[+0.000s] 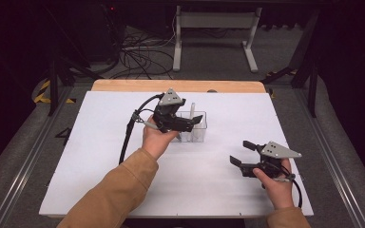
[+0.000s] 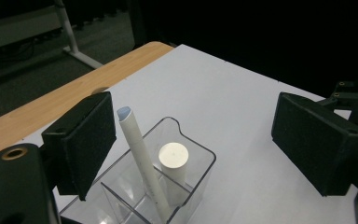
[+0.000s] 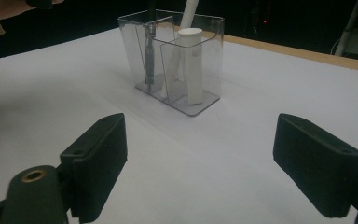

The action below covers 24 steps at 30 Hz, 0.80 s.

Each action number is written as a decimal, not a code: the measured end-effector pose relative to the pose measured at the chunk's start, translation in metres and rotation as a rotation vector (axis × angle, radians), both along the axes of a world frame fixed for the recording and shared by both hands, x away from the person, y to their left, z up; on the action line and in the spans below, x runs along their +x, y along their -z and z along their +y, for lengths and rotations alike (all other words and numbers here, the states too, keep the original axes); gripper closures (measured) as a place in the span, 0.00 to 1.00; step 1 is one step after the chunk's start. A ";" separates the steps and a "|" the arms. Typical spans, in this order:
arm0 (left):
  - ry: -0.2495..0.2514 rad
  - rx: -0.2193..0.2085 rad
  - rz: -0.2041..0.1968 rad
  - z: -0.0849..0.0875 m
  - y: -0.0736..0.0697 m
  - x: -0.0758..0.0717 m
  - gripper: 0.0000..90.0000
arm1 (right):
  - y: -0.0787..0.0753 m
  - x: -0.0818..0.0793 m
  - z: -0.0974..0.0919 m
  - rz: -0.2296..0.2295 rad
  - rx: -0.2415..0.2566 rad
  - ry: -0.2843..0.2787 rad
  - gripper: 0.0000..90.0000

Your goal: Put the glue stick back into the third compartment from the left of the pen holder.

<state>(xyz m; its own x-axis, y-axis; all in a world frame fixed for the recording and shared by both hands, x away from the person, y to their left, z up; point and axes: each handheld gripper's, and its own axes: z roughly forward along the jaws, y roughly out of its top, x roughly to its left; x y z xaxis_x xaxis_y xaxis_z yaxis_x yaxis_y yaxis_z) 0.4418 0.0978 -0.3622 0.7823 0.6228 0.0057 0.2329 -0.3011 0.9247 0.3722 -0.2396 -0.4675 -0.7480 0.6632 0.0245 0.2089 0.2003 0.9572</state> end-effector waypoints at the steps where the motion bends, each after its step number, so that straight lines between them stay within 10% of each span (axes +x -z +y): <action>1: 0.001 -0.001 -0.004 0.001 -0.001 -0.001 0.16 | 0.000 0.000 0.000 0.000 0.001 -0.001 0.20; 24: 0.032 0.042 -0.076 0.067 -0.008 -0.052 0.05 | -0.004 -0.007 0.005 -0.010 -0.007 -0.014 0.16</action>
<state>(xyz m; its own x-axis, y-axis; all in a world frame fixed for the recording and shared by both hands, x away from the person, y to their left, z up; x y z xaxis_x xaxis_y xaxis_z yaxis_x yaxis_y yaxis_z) 0.3897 0.1652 -0.3538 0.7983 0.5954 0.0912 0.1525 -0.3462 0.9257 0.3652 -0.2347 -0.4636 -0.7572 0.6530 0.0122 0.1964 0.2099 0.9578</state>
